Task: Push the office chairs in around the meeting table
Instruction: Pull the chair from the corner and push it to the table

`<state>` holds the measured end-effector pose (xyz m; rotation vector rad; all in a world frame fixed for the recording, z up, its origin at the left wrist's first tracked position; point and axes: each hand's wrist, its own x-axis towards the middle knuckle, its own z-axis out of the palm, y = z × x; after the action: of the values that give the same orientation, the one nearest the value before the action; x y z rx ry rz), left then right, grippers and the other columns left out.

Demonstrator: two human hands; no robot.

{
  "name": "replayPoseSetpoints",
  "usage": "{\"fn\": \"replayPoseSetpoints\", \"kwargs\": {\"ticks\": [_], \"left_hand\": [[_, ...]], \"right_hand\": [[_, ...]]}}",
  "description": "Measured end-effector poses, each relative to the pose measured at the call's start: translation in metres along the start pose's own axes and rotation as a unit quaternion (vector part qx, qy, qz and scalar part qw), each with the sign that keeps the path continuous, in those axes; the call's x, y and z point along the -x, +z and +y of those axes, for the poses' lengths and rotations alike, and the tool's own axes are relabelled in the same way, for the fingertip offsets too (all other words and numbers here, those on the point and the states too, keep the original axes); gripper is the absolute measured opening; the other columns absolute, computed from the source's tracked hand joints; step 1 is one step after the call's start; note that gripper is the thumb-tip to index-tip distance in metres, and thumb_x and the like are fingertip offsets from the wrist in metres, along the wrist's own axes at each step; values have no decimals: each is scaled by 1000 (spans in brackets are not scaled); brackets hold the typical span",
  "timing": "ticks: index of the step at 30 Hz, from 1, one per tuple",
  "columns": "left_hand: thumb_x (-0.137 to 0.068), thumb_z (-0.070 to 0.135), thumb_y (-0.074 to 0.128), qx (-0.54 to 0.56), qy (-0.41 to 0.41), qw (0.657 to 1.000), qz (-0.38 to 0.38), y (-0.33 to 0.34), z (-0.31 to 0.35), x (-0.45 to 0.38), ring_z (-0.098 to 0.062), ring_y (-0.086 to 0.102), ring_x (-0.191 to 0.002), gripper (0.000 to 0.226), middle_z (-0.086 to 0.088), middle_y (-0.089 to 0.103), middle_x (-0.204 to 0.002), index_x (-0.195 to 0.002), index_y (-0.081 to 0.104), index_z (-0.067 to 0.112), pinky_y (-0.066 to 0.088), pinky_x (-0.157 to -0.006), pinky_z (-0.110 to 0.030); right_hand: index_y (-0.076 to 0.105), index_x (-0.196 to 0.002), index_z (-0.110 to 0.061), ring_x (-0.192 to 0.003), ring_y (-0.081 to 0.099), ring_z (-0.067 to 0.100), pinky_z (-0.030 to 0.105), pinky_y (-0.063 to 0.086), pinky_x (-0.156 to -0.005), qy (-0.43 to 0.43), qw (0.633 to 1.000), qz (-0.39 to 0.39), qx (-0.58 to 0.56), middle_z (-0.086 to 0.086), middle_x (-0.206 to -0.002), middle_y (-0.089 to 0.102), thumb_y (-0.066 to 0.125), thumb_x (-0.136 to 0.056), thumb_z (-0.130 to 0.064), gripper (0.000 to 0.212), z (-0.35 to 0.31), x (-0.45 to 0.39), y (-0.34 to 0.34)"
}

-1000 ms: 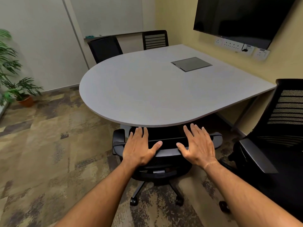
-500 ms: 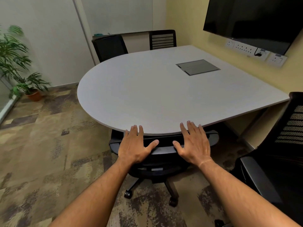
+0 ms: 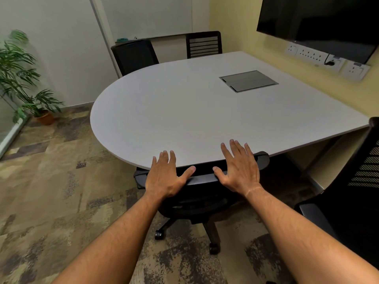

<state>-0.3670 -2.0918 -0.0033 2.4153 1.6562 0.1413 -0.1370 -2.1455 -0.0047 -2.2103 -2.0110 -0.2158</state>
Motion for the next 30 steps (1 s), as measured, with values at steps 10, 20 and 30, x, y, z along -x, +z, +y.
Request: {"fn": "replayPoseSetpoints", "kwargs": {"ticks": [10, 20, 30], "left_hand": [[-68, 91, 2, -29, -15, 999, 12, -2, -7, -39, -25, 4, -150, 120, -17, 12, -161, -154, 10, 7, -3, -122, -43], [-69, 90, 3, -31, 2, 999, 16, -5, -18, -50, -25, 5, -150, 119, -17, 12, -161, -154, 12, 7, -4, -121, -43], [-72, 88, 3, -26, 33, 999, 15, -9, -23, -46, -23, 2, -150, 115, -16, 9, -162, -154, 7, 7, -7, -121, -40]], "right_hand": [[26, -152, -13, -146, 22, 31, 50, 8, -120, 2, 1000, 7, -6, 21, -156, 28, 19, -81, -69, 91, 3, -34, 13], [21, -153, -13, -147, 18, 32, 50, 7, -120, 9, 1000, 9, -12, 22, -157, 25, 22, -82, -69, 91, -4, -38, 13], [14, -154, -13, -148, 13, 31, 48, 5, -121, 27, 999, 0, -20, 21, -159, 19, 25, -85, -70, 91, -13, -31, 12]]}}
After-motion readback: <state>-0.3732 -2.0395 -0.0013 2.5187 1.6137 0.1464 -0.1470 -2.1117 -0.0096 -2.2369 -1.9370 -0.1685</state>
